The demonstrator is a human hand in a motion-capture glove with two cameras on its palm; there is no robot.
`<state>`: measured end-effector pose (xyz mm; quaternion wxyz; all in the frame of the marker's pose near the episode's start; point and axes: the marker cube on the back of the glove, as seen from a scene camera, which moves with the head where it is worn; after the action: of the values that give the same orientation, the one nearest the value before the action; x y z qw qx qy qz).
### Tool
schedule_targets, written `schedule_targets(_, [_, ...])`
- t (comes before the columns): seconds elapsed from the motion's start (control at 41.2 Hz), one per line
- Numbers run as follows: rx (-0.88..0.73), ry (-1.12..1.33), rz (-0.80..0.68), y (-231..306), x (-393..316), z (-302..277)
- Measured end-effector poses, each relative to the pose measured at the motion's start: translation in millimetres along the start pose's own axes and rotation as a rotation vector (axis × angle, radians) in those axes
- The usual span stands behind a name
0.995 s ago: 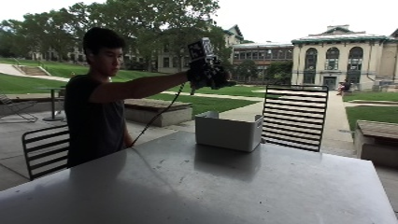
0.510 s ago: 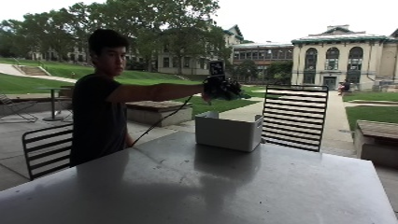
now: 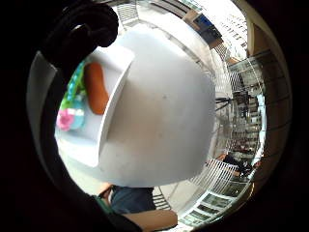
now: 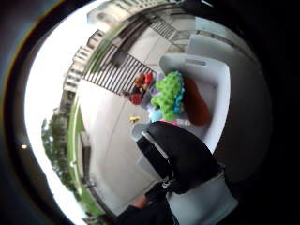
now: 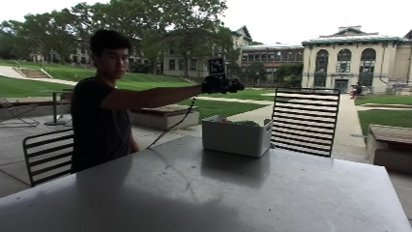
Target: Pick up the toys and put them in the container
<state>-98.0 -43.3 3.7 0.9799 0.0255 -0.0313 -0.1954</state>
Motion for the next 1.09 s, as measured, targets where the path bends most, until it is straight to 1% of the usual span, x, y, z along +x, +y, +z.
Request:
schedule_targets(0.146, [0.029,0.169,0.124,25,2,-11])
schedule_targets(0.218, [0.034,0.147,0.170,38,16,-17])
schedule_targets(0.291, [0.052,0.149,0.203,49,47,-21])
schedule_targets(0.437, [0.066,0.115,0.317,72,97,-27])
schedule_targets(0.583, [0.059,0.128,0.371,103,139,-28])
schedule_targets(0.704, [0.044,0.169,0.394,133,159,-25])
schedule_targets(0.825, [0.030,0.181,0.440,157,198,-19])
schedule_targets(0.947, [0.027,0.162,0.472,176,218,-13])
schedule_targets(1.092, [0.043,0.184,0.485,187,251,-9])
